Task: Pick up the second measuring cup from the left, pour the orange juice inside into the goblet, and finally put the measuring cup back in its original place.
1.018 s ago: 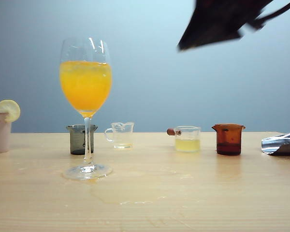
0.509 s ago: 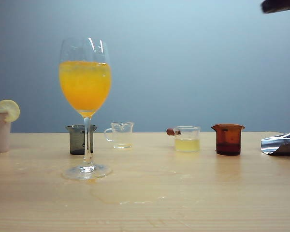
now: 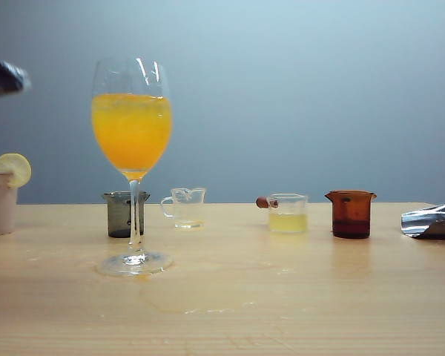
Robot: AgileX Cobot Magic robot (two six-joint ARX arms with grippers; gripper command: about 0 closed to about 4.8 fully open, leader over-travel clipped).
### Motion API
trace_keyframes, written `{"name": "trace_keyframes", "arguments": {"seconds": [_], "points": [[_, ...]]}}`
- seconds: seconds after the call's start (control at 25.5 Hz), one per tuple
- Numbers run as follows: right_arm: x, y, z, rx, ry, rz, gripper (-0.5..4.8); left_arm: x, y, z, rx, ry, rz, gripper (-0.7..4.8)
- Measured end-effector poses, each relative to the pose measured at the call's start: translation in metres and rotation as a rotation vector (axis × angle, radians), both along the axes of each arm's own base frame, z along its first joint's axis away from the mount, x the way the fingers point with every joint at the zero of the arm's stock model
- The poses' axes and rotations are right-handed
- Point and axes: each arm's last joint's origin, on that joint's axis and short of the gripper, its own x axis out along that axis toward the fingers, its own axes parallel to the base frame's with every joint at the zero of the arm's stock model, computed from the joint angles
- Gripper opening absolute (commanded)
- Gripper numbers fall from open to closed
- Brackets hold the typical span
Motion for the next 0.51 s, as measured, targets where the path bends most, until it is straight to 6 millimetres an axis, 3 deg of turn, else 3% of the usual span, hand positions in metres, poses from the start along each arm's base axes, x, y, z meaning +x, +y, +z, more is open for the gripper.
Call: {"name": "trace_keyframes", "arguments": {"seconds": [0.12,0.23,0.51], "points": [[0.001,0.0,0.0,0.025,-0.007,-0.01,-0.01,0.001,-0.001,-0.009,0.015,0.017,-0.008,-0.05],[0.004,0.002,-0.015,-0.001,0.038,-0.032,-0.01,0.003,-0.003,-0.021,0.041,0.048,-0.008,-0.05],[0.005,0.003,-0.026,-0.015,0.057,-0.04,-0.01,0.002,-0.003,-0.024,0.063,0.073,-0.024,-0.04]]}}
